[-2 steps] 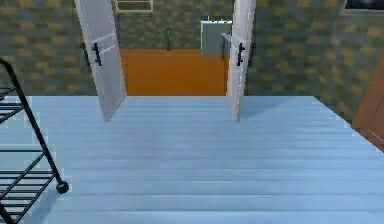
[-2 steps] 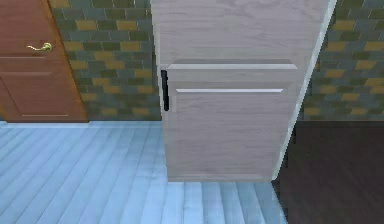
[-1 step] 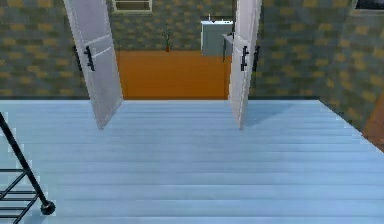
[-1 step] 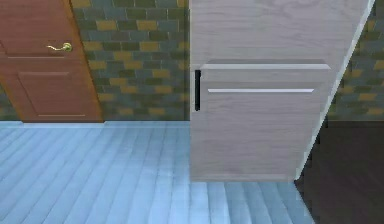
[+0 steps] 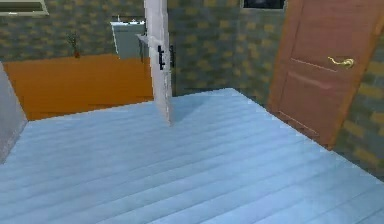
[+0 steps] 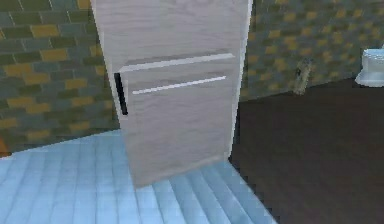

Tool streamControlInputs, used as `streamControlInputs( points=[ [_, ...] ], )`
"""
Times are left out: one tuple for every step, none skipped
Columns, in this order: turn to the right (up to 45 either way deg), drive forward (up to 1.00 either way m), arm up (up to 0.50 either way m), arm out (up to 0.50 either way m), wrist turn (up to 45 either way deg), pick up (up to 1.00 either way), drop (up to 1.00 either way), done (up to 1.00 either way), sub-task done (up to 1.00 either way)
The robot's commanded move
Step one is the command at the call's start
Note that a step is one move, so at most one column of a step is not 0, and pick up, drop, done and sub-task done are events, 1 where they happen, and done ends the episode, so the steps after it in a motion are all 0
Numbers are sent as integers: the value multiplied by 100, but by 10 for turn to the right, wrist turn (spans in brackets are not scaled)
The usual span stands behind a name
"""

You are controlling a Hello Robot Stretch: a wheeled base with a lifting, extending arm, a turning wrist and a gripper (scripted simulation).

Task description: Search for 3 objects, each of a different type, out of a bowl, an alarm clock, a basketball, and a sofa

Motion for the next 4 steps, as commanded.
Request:
streamControlInputs(
  points=[
    [30,0,0,0,0,0,0,0,0],
    [0,30,0,0,0,0,0,0,0],
    [-450,0,0,0,0,0,0,0,0],
    [-150,0,0,0,0,0,0,0,0]
  ],
)
